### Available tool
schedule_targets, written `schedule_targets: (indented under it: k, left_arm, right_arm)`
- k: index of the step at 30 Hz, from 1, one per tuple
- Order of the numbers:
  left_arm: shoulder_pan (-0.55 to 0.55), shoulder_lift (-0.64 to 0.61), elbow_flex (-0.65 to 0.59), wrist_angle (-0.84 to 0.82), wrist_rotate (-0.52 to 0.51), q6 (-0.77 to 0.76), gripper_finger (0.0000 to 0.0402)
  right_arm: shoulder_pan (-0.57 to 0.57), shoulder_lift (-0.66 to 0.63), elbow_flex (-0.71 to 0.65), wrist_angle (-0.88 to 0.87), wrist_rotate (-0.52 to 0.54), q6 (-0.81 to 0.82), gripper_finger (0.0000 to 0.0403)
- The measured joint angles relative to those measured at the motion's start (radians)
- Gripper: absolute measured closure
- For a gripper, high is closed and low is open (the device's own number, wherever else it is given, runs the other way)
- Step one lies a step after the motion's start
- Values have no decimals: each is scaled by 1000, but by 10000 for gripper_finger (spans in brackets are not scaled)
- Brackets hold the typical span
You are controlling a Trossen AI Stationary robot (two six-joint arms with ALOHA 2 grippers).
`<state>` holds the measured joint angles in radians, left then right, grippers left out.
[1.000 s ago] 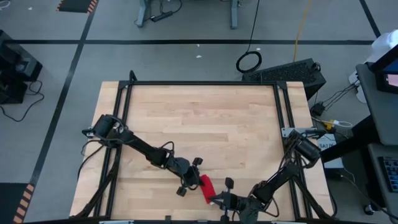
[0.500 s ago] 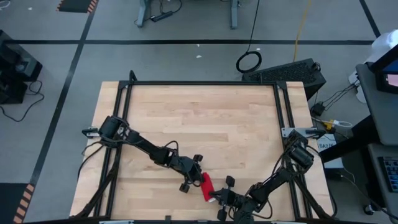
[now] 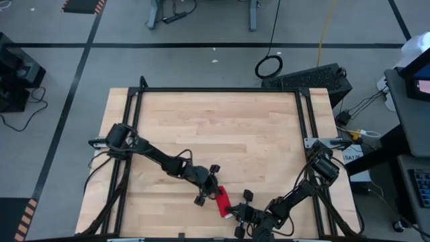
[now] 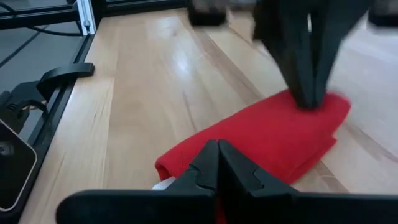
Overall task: Roll napkin
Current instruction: Roll the red napkin
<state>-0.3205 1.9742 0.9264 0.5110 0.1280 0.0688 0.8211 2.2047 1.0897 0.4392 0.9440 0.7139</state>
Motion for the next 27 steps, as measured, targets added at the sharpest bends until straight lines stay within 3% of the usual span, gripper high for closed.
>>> schedule_targets:
  k: [10, 27]
  left_arm:
    - [48, 57, 3, 3, 36, -28, 389]
    - [47, -32, -2, -51, 43, -31, 389]
  right_arm:
    - [1, 0, 0, -5, 0, 5, 403]
    - [3, -97, -2, 27, -11, -131, 403]
